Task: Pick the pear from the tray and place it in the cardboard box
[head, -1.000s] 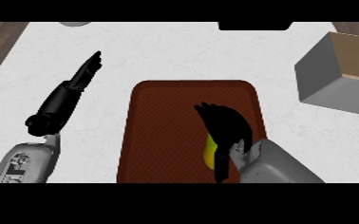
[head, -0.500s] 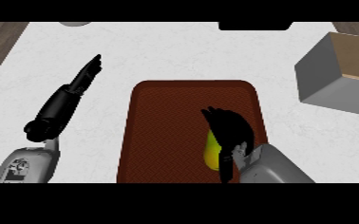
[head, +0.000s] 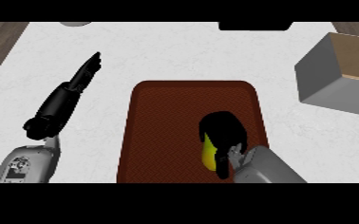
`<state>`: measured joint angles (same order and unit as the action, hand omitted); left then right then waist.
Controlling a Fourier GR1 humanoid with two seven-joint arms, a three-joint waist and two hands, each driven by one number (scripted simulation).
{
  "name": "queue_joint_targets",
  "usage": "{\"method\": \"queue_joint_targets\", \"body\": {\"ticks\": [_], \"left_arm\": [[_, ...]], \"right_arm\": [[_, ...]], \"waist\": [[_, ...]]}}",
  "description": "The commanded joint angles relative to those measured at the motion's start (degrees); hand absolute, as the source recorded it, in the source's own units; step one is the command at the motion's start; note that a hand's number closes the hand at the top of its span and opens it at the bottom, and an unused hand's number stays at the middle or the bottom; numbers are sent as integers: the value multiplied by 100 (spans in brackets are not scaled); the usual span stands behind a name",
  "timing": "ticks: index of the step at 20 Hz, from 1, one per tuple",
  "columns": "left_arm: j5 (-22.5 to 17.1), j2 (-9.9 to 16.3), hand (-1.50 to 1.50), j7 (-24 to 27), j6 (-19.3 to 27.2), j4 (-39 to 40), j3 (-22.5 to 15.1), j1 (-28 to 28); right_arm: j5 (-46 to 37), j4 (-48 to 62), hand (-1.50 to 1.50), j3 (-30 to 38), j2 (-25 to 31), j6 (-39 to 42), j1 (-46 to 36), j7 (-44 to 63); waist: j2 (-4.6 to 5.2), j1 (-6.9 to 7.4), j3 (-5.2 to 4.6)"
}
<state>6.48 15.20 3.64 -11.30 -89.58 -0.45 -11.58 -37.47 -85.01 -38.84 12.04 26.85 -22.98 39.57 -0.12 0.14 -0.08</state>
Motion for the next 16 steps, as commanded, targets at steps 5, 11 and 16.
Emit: {"method": "queue_joint_targets", "body": {"ticks": [5,11,16], "left_arm": [[114,-66,0,-55,-77,-23,80,-14],[-7,114,0,-134,-153,-160,238,40],[54,-8,0,97,-20,-19,248,361]], "right_arm": [[-840,424,150,196,-263,-434,-340,-871],[-727,-1564,150,-597,1305,-999,585,-3233],[-447,-3198,150,-401,2537,-1380,911,-4810]], "waist": [[14,12,8],[-53,-124,29],[-80,-310,26]]}}
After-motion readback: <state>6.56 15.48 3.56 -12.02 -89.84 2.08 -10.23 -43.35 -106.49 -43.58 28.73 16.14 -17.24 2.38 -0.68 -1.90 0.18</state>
